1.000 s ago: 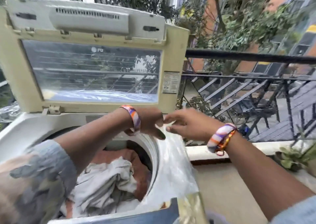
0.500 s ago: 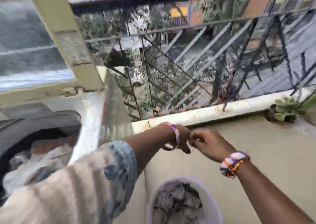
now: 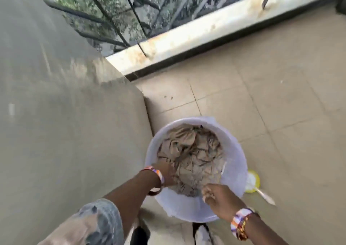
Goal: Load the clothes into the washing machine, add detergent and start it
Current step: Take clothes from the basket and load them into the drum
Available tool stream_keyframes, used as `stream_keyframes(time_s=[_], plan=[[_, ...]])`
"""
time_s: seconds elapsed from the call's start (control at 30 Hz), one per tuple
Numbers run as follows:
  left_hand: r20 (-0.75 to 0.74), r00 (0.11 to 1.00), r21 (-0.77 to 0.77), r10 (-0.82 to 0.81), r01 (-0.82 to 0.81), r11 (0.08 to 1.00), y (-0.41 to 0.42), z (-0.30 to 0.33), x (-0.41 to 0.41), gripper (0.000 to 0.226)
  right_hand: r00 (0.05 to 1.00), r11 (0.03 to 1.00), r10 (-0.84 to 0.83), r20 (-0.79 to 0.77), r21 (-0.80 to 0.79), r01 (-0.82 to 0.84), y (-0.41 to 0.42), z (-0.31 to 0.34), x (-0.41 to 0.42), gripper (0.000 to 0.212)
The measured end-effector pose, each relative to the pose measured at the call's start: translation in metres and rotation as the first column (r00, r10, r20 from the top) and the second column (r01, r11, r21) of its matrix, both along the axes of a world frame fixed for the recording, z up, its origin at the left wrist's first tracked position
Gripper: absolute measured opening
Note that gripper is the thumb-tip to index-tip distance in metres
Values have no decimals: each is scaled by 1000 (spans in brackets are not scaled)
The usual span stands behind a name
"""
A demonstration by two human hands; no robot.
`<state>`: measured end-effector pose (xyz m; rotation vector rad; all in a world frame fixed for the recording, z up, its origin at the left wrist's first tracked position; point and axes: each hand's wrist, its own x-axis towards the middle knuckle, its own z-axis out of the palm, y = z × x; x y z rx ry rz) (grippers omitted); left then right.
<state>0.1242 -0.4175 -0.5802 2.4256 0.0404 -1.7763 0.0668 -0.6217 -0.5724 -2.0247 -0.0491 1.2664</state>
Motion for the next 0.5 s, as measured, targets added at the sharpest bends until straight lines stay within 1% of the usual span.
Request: stream_keyframes(time_s=[0.03, 0.07, 0.1, 0.13, 0.17, 0.2, 0.23, 0.27, 0.3, 0.33, 0.4, 0.43, 0.47, 0.5], plan=[[22, 999, -12, 27, -27, 1000, 1, 2, 3, 45, 1000, 1000, 1, -25, -7, -1, 2, -11, -7, 18], [29, 1000, 9, -1, 0, 1000, 0, -5, 6, 46, 999, 1000, 11, -45, -17, -12, 4, -20, -12, 19], [62, 997, 17, 41, -42, 999, 1, -8, 12, 55, 998, 999, 37, -59, -34, -39, 7, -26, -14, 21], [130, 989, -4, 75, -75, 997, -1, -8, 22, 68, 997, 997, 54, -60, -44, -57, 9, -31, -14, 23], [134, 985, 12, 111, -114, 993, 1, -18, 25, 77, 995, 996, 75, -62, -49, -78, 12, -37, -13, 25], [144, 973, 9, 181, -184, 983, 0, -28, 30, 78, 994, 994, 91, -65, -54, -95, 15, -41, -11, 26], [126, 946, -5, 298, -300, 954, 2, -37, 33, 69, 993, 992, 100, -69, -64, -105, 17, -45, -7, 27], [89, 887, -45, 453, -451, 891, 3, -45, 34, 54, 992, 991, 105, -70, -77, -111, 19, -48, -2, 28], [70, 803, -89, 591, -585, 806, 2, -50, 36, 40, 991, 989, 115, -71, -86, -121, 20, -51, 4, 29], [37, 717, -132, 696, -687, 715, -1, -50, 38, 32, 990, 987, 123, -70, -92, -129, 21, -54, 10, 28], [56, 561, -190, 826, -806, 560, 1, -59, 39, 27, 990, 985, 125, -63, -113, -132, 22, -58, 24, 29], [85, 485, -209, 871, -846, 491, 3, -63, 37, 22, 990, 982, 129, -55, -129, -135, 22, -58, 31, 35], [109, 399, -232, 911, -880, 413, 5, -62, 35, 15, 992, 982, 124, -27, -139, -127, 22, -59, 36, 48], [89, 314, -280, 945, -903, 327, 7, -56, 32, 13, 995, 985, 100, -2, -143, -99, 23, -59, 41, 65]])
